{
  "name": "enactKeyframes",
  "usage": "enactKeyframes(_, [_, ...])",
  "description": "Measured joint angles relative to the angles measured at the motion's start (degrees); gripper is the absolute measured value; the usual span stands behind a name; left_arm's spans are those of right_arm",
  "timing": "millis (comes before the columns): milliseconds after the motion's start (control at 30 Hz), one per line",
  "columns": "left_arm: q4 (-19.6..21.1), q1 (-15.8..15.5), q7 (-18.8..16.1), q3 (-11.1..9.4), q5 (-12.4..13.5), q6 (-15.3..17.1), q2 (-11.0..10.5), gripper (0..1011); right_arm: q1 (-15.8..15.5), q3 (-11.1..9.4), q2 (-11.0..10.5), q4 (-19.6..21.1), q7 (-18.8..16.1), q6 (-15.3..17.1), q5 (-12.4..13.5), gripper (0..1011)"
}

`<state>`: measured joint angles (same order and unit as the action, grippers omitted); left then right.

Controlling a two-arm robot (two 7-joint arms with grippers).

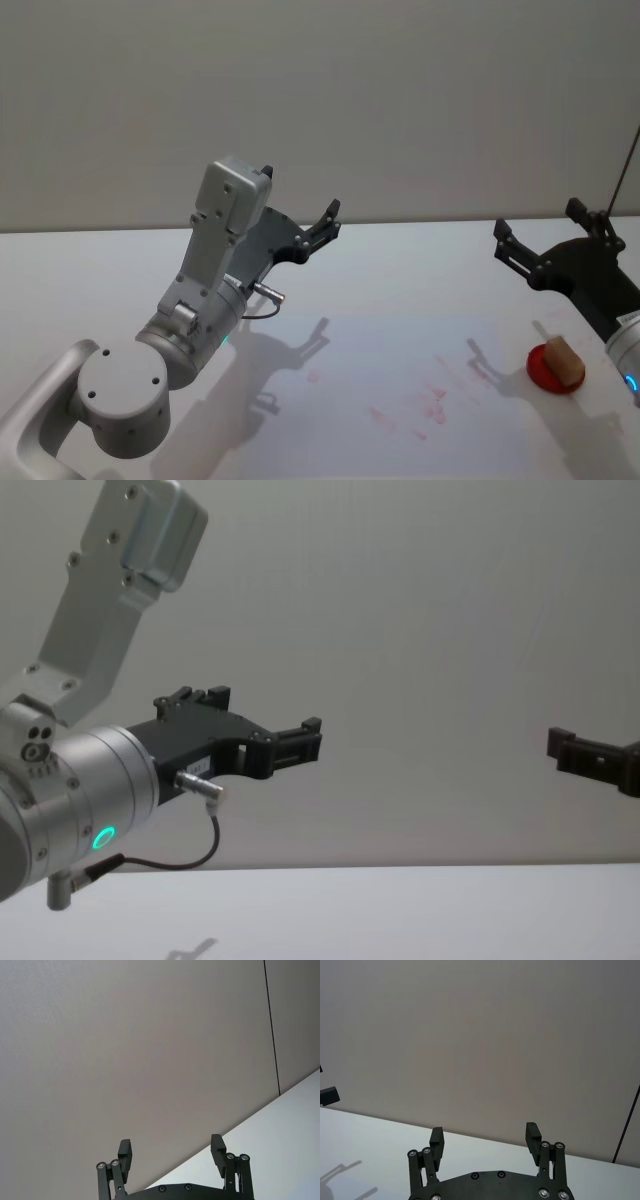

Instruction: Use the one hand to pick up the stamp and affix it onto the A4 paper.

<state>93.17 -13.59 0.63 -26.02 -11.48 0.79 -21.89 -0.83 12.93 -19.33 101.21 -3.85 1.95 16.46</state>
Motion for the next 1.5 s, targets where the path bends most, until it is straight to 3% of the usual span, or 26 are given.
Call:
enactKeyframes(433, [0.0, 0.0, 0.0, 0.0, 0.0, 0.0, 0.0, 1001, 0.49, -0.66, -0.42, -1.04, -1.65, 0.89, 1.08, 1001])
enactKeyframes(1100, [0.0, 0.0, -0.01, 0.0, 0.0, 0.0, 0.0, 1001, -1.45, -3.48, -4.79, -2.3, -6.11, 5.34, 4.18, 1001])
enactKeyframes(1500, [0.0, 0.0, -0.01, 0.0, 0.0, 0.0, 0.0, 1001, -3.74, -4.64, -7.09, -0.99, -7.25, 8.72, 5.4, 1001])
